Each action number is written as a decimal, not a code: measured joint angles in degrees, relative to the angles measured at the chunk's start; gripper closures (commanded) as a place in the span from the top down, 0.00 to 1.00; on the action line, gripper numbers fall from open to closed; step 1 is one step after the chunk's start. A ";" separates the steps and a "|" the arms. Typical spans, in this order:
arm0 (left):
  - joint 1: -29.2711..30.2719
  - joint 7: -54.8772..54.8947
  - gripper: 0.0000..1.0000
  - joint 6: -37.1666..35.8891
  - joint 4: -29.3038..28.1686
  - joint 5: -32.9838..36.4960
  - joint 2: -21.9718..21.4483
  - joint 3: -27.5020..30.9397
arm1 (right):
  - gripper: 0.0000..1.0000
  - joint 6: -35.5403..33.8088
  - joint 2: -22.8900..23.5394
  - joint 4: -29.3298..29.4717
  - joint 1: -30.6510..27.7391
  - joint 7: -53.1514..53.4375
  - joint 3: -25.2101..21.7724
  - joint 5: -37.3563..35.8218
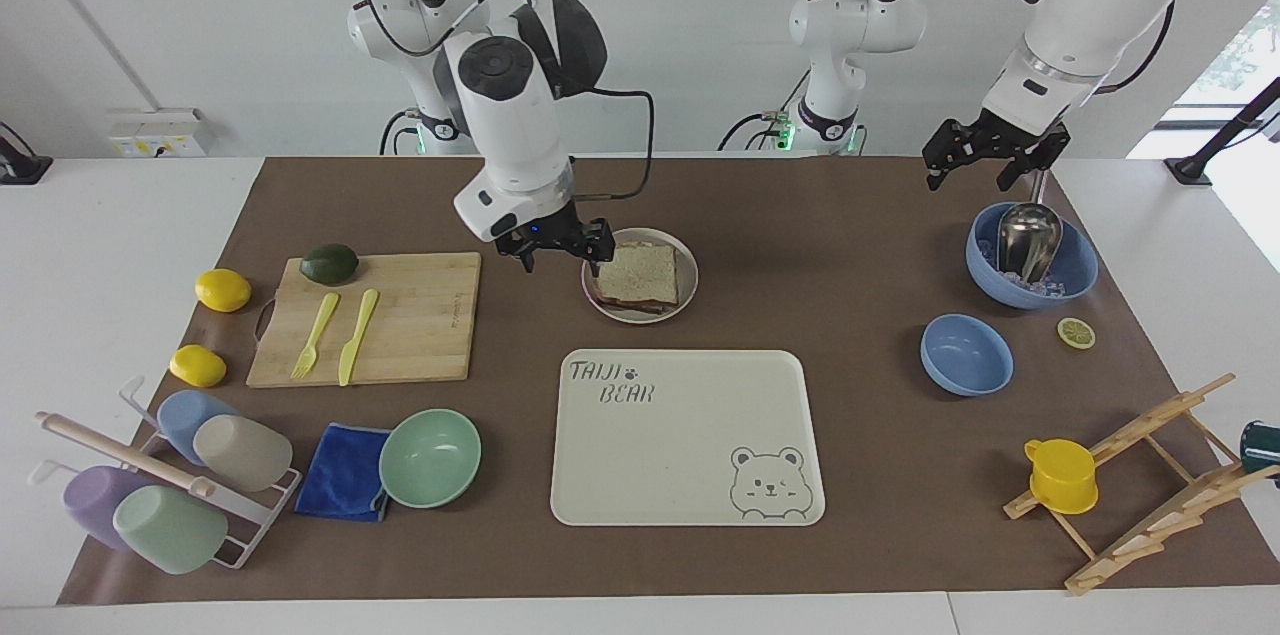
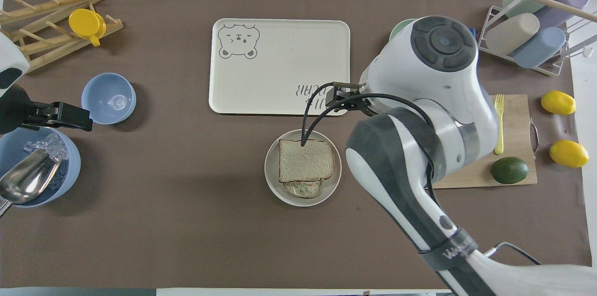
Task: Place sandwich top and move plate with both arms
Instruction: 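Withdraw the right gripper while the left gripper reaches toward the plate, then move the left gripper to the rim of the white plate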
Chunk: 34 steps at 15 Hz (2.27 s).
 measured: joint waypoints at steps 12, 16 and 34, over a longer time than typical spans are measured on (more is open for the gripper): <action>-6.38 -2.64 1.00 16.17 -15.69 -10.65 -1.36 -0.80 | 1.00 -19.17 -9.45 0.58 -15.34 -20.75 -0.02 -4.81; -10.75 -5.84 1.00 21.43 -17.89 -11.85 1.40 -0.90 | 1.00 -19.78 -9.42 0.52 -17.52 -23.66 -0.22 -4.80; -24.91 -11.56 0.83 43.01 -25.84 -17.55 13.53 -1.13 | 1.00 -19.96 -10.77 0.36 -17.59 -24.85 -1.75 -4.89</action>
